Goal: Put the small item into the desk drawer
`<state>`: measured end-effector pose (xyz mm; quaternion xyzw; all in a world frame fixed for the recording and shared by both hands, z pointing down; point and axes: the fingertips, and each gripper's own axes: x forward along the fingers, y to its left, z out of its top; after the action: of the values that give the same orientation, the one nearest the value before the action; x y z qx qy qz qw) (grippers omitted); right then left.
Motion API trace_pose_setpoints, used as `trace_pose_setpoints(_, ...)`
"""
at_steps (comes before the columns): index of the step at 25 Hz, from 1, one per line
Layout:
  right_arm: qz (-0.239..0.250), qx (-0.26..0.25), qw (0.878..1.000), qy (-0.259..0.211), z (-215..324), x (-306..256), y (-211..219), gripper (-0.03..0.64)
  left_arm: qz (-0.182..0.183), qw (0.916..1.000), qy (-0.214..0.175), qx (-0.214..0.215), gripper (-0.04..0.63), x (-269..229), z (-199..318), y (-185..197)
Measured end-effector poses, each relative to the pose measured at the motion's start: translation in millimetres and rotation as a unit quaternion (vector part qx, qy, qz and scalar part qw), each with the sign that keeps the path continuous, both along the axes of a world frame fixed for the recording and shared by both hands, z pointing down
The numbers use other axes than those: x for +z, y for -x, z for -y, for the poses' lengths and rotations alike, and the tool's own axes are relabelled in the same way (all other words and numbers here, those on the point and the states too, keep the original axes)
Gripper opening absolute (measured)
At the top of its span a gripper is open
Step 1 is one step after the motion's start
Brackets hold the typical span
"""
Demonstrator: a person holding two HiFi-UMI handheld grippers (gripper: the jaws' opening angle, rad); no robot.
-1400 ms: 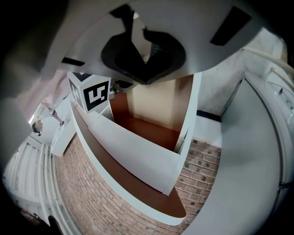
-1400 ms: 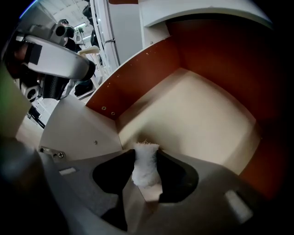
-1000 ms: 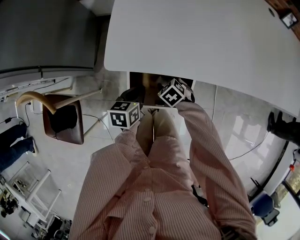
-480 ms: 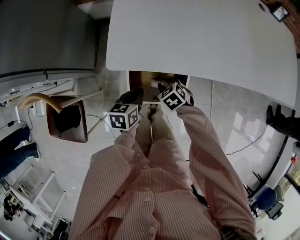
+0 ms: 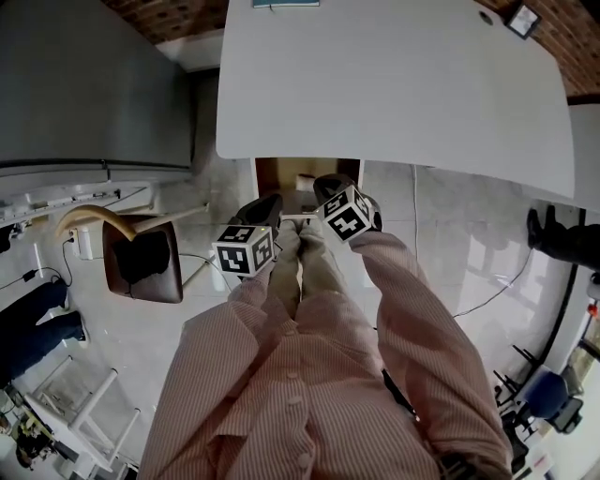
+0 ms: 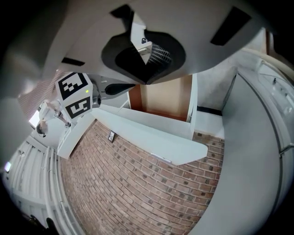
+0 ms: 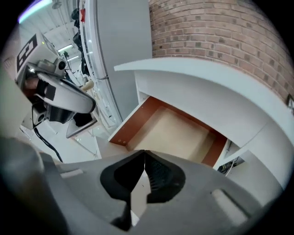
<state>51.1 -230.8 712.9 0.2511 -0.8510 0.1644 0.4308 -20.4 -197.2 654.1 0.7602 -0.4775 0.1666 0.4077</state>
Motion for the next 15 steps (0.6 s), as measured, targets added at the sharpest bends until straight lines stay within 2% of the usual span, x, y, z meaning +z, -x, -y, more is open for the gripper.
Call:
trace_pose_setpoints(8,0.074,0.059,0.996,-0.005,-10,-57,-7,0.008,-0.006,0.9990,-0.042,0.010,-0.002,-45,-1,0)
trace_pose_setpoints(15,0.169,0.114,0.979,-0.010,-19,-115,-10,0.008,-0.011,0.9943,-0.104,0.021,-0.002,-96,-1,1)
